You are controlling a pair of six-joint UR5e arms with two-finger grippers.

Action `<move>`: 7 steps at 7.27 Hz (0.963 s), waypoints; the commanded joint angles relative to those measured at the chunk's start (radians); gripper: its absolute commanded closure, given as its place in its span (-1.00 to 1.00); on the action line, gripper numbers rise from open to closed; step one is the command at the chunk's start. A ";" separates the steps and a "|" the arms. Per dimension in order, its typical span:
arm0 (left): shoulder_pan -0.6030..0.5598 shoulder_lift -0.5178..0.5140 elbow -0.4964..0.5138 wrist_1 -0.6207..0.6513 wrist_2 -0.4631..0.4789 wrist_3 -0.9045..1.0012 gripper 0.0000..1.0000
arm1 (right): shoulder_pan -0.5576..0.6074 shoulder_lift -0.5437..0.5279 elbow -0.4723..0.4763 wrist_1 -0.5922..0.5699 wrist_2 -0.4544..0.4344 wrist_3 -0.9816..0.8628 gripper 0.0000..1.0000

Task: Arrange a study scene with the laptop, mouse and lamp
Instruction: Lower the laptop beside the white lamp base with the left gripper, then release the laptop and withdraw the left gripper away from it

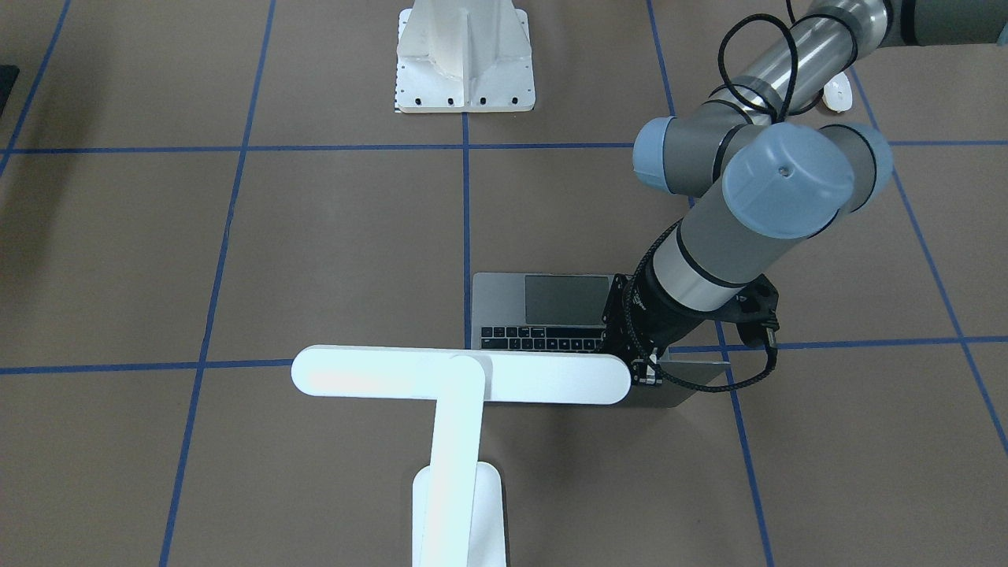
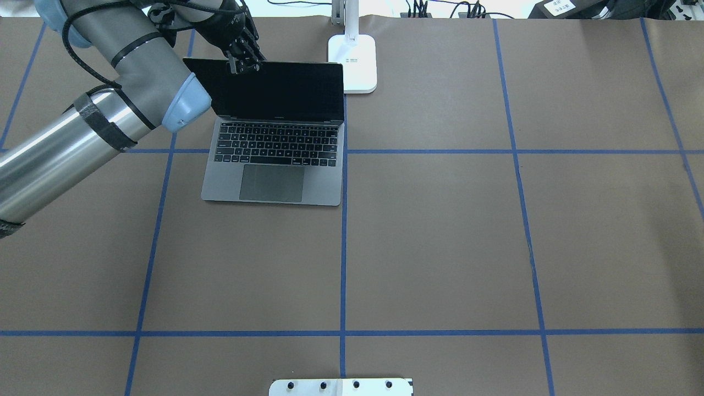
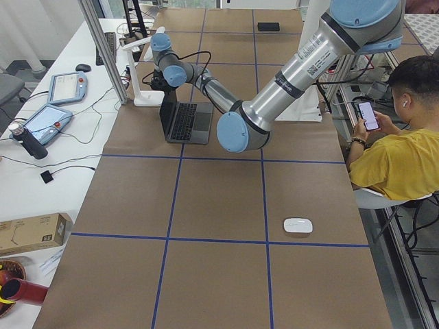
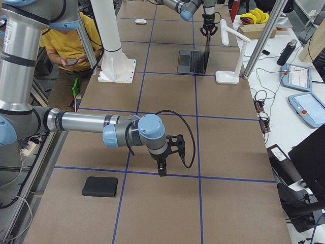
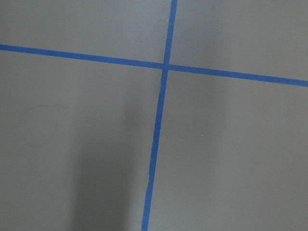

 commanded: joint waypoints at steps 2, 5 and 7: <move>-0.009 0.007 -0.056 0.004 -0.008 0.009 -1.00 | 0.000 0.000 0.000 0.000 0.000 0.000 -1.00; -0.067 0.172 -0.268 0.012 -0.058 0.142 -1.00 | 0.000 -0.006 0.000 0.006 -0.003 -0.008 -1.00; -0.179 0.321 -0.417 0.012 -0.147 0.406 -1.00 | 0.000 -0.014 -0.012 0.006 -0.018 -0.014 -1.00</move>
